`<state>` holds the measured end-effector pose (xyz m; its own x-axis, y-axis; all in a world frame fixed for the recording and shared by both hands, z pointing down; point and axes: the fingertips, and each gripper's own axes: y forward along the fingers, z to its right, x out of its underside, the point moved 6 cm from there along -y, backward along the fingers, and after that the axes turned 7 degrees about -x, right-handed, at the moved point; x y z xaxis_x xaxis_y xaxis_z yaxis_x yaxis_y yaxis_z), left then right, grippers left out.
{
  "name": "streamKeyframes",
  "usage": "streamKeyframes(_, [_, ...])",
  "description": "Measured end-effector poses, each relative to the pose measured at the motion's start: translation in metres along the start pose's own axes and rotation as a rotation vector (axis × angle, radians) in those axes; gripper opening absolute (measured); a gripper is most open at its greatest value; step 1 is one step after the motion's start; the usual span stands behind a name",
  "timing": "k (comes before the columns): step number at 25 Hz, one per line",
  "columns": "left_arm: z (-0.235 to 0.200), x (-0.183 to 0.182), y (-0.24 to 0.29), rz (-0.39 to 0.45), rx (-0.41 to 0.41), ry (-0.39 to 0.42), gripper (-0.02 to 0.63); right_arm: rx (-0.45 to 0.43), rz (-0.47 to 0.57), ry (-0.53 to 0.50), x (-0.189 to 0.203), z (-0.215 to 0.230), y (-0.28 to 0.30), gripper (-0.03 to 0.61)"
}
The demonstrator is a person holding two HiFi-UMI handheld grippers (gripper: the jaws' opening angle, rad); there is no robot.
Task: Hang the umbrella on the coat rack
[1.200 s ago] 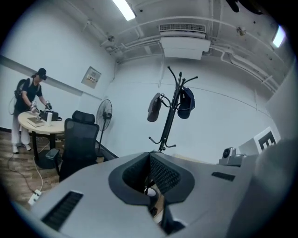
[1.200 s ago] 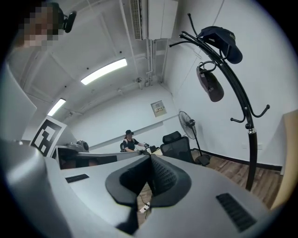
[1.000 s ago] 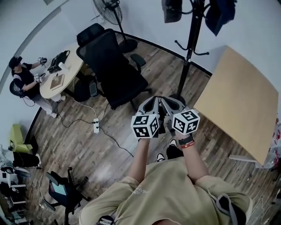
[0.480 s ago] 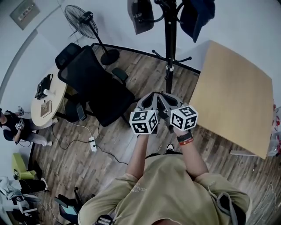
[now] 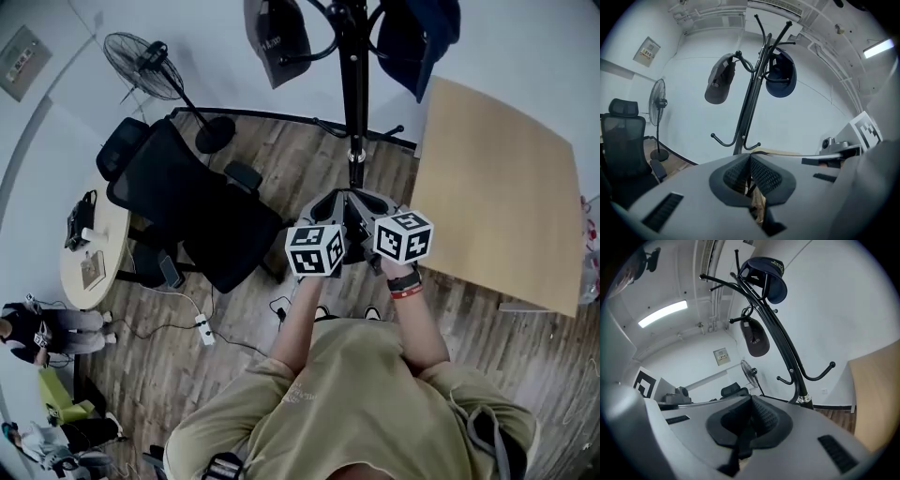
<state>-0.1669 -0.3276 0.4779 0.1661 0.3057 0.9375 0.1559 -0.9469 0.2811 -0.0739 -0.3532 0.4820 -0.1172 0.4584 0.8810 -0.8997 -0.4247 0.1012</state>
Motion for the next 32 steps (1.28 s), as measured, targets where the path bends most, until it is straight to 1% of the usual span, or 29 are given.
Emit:
streamKeyframes(3, [-0.007, -0.002, 0.009, -0.031, 0.052, 0.027, 0.023, 0.045, 0.02, 0.046, 0.001, 0.005, 0.006, 0.015])
streamKeyframes(6, [-0.01, -0.004, 0.023, -0.044, 0.104, 0.039, 0.023, 0.092, 0.027, 0.052, -0.002, 0.011, 0.009, 0.015])
streamKeyframes(8, [-0.015, -0.002, 0.029, -0.051, 0.126, 0.047, 0.023, 0.114, 0.026, 0.052, -0.001, 0.016, 0.012, 0.015])
streamKeyframes(13, [-0.02, 0.001, 0.043, -0.082, 0.165, 0.073, 0.023, 0.158, 0.033, 0.094, 0.005, 0.027, 0.015, 0.015])
streamKeyframes(23, [-0.029, 0.014, 0.066, -0.134, 0.204, 0.056, 0.023, 0.218, 0.005, 0.114, 0.011, 0.049, 0.023, 0.015])
streamKeyframes(32, [-0.035, 0.021, 0.081, -0.154, 0.213, 0.047, 0.023, 0.228, -0.015, 0.119, 0.015, 0.065, 0.028, 0.015])
